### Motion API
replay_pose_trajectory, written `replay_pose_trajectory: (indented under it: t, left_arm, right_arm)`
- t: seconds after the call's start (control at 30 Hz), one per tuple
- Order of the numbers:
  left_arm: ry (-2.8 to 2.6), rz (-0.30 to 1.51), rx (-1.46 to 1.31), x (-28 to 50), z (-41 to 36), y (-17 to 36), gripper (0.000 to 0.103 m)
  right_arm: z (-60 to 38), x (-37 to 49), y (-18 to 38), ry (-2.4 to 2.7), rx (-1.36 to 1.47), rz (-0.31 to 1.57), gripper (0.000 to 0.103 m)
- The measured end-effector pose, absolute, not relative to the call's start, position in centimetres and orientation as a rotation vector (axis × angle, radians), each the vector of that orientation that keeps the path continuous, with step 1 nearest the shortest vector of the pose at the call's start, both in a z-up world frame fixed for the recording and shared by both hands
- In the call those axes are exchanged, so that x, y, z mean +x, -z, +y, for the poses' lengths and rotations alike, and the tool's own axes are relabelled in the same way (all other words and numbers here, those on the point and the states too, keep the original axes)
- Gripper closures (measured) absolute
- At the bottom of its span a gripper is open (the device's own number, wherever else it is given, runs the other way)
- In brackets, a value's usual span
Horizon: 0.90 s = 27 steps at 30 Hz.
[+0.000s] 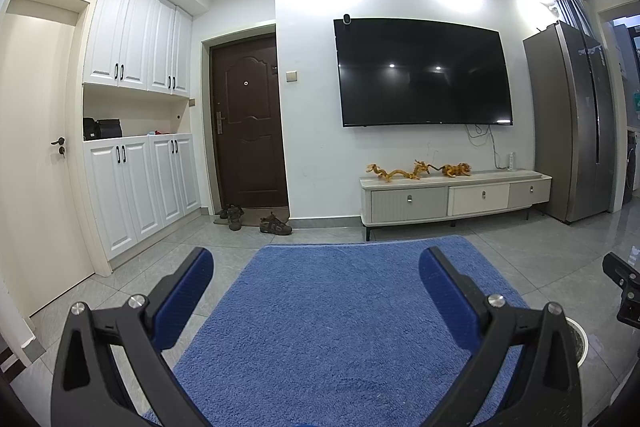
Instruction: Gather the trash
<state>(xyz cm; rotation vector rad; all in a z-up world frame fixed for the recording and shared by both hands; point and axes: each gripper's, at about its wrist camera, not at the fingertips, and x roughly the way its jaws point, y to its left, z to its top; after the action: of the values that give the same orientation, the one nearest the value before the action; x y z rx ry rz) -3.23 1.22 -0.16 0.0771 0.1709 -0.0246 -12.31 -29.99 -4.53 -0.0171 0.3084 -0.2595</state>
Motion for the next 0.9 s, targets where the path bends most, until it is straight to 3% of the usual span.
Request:
replay_pose_trajectory:
  t: [0.9]
  left_arm:
    - [0.028, 0.172, 0.077, -3.0, 1.07, 0.14, 0.0]
  right_arm:
    - [-30.6, -12.91, 5.13, 0.264, -0.02, 0.317, 0.0]
